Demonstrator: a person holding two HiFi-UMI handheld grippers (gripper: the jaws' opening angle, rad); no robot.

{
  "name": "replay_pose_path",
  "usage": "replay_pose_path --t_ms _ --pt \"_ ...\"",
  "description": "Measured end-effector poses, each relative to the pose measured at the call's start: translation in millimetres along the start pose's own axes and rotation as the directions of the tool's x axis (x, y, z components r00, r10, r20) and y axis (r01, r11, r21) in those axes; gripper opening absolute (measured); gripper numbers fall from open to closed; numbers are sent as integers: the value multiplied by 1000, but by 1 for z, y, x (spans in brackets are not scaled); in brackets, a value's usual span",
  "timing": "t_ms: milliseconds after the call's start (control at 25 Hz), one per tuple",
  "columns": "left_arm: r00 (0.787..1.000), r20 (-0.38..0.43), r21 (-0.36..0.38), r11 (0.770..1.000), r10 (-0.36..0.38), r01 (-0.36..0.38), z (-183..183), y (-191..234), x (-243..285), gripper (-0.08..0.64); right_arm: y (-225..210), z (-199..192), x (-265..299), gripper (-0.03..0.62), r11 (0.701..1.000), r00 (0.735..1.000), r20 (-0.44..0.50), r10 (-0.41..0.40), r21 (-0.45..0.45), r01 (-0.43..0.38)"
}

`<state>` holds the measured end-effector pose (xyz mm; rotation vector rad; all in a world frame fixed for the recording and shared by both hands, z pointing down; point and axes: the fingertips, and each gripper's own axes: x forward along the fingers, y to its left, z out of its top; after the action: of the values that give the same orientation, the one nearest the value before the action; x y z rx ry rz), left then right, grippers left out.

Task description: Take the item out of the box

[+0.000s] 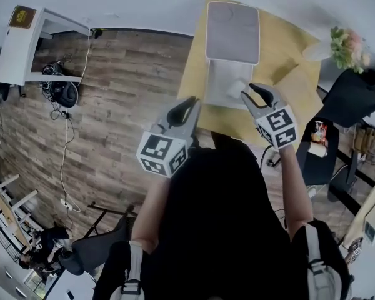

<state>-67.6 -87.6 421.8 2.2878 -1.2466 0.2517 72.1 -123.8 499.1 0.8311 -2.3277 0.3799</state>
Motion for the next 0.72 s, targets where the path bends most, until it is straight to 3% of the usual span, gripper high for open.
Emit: replay_pose_path --t_ms 160,280,480,720 --pt "997 5 -42 997 72 -71 -10 6 0 46 -1 -12 19 146 987 994 -81 67 -139 -78" --pt "994 6 -65 992 111 -110 -16 6 0 46 0 -23 31 155 956 984 -149 100 -261 -136" --pt "988 13 -85 985 154 -153 -22 2 1 46 4 -43 48 165 873 960 -245 134 -429 -231" --pt "978 26 -100 974 206 -203 -27 -4 4 46 1 -69 63 202 750 929 -340 147 -573 -329"
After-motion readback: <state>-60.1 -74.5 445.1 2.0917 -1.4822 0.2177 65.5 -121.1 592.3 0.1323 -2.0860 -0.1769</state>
